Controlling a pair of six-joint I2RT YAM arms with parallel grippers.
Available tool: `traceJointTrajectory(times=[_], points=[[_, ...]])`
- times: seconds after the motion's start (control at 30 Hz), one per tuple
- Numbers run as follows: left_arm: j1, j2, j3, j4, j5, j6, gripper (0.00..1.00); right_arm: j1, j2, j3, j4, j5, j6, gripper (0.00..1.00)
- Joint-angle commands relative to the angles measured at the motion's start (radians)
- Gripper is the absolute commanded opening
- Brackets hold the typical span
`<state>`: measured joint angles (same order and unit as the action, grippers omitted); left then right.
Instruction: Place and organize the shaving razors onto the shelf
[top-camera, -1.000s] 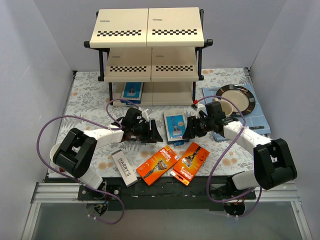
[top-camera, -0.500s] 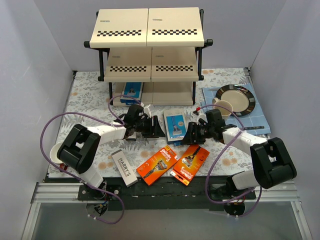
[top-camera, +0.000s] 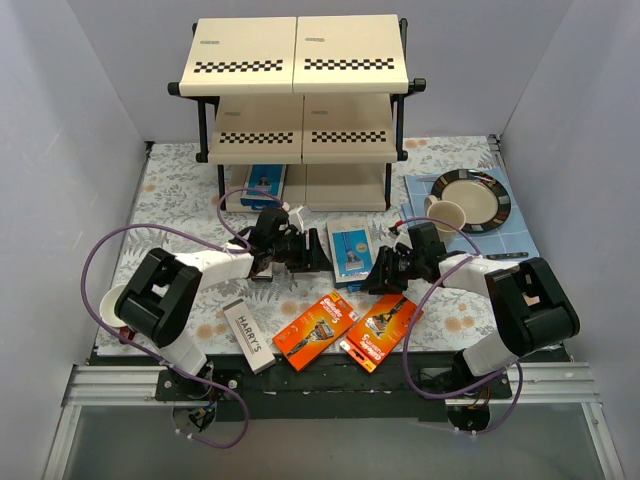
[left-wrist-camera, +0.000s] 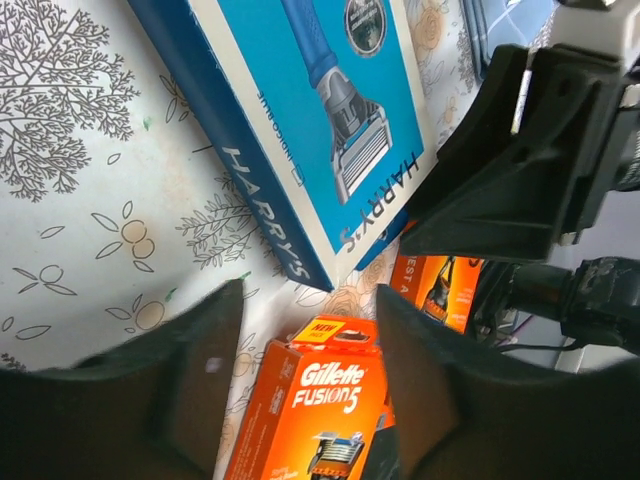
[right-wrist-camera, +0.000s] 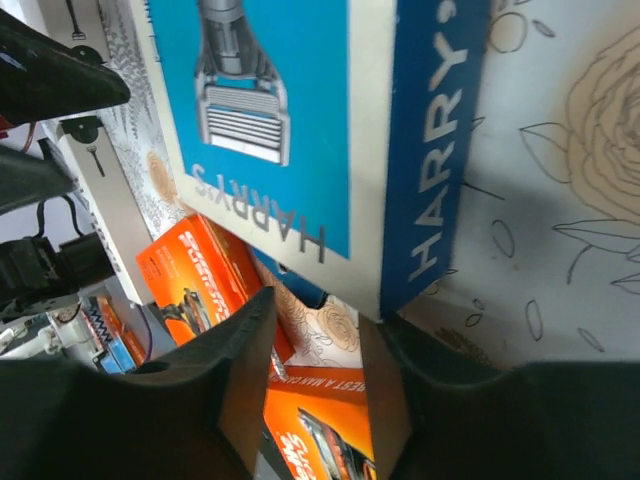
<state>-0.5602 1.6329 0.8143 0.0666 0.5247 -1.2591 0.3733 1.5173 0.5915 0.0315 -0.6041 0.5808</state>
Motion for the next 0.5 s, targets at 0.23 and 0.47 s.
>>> traceJointTrajectory(times=[0.23,0.47], points=[[-0.004,-0.022,-0.061,0.045,-0.068,-0.246,0.90,-0.056,0.040,-0.042,0.243,-0.117,0.157,0.01],[-0.007,0.028,-0.093,0.193,-0.023,-0.427,0.90,-0.071,0.004,0.033,0.271,-0.226,0.156,0.01]])
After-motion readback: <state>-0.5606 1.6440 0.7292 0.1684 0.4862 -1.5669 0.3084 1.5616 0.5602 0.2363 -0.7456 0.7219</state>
